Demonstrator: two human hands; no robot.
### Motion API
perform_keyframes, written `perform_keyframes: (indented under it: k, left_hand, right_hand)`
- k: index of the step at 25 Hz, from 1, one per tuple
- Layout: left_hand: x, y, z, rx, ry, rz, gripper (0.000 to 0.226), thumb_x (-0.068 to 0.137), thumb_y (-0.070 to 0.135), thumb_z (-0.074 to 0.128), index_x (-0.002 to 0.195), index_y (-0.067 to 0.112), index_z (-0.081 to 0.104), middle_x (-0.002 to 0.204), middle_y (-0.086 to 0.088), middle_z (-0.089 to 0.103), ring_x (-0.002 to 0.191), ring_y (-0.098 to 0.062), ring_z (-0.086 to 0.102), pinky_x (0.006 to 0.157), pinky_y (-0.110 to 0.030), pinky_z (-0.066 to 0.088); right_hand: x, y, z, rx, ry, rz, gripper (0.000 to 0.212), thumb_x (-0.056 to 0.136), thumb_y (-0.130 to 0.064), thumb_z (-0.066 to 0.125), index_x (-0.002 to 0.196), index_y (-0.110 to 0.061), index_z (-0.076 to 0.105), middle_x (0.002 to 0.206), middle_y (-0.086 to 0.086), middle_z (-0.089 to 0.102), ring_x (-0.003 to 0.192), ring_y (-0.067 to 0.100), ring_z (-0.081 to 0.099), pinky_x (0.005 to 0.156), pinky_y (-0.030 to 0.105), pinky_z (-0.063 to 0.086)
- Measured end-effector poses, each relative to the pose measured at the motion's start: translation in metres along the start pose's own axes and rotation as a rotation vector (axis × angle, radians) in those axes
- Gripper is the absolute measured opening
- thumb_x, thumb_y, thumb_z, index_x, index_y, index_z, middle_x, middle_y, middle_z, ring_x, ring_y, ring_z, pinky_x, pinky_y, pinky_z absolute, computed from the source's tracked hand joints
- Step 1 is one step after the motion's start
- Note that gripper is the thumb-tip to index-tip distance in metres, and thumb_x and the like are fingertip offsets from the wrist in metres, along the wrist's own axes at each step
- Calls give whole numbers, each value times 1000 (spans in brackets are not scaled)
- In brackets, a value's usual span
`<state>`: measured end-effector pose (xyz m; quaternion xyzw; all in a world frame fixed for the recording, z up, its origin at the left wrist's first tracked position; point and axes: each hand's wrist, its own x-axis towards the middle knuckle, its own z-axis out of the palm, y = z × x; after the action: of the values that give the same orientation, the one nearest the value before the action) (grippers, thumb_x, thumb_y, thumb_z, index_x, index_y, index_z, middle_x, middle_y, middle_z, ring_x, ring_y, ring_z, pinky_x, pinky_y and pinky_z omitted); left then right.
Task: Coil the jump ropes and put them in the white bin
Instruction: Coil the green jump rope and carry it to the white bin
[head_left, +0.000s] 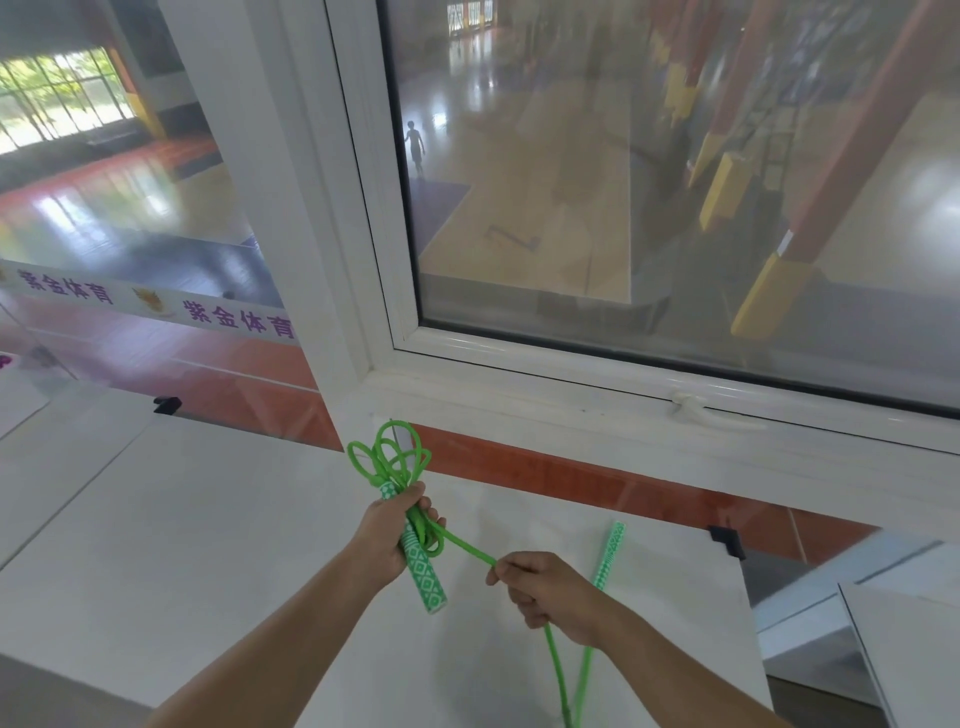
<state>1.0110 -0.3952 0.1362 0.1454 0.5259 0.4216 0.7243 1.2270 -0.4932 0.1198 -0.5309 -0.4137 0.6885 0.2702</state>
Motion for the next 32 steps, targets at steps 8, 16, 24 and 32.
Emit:
perform_keyframes:
  k: [8, 16, 24, 32]
  left_hand:
    - [-25, -19, 11, 457, -267, -87, 17, 100, 7, 58, 107, -8, 56, 105, -32, 71, 87, -41, 73, 74, -46, 59]
    - [-36, -45, 13, 428, -407, -188, 24, 100, 9, 59, 113, -10, 64, 101, -25, 71, 91, -38, 70, 80, -44, 58]
    - [-26, -38, -13, 857, -350, -133, 13, 92, 3, 64, 82, 4, 55, 66, -11, 55, 60, -25, 59, 64, -37, 55]
    - [-20, -23, -28, 1937, -195, 178, 28, 95, 24, 48, 116, 9, 58, 112, -13, 67, 99, -29, 71, 79, -34, 54]
  right_hand:
    - [7, -15, -3, -419, 196, -114, 24, 100, -24, 54, 84, -25, 72, 55, -18, 52, 46, 1, 40, 50, 16, 33]
    - [17, -14, -5, -636, 276, -250, 31, 98, -34, 57, 69, -28, 64, 66, -6, 62, 60, 2, 50, 61, 24, 39]
    - [9, -8, -31, -726, 286, -141, 27, 92, -45, 65, 69, -30, 61, 67, -8, 56, 57, 3, 46, 56, 19, 35]
    - [-13, -32, -35, -972, 143, -301, 23, 100, -40, 54, 104, -24, 71, 81, -15, 60, 74, -1, 53, 73, 15, 42]
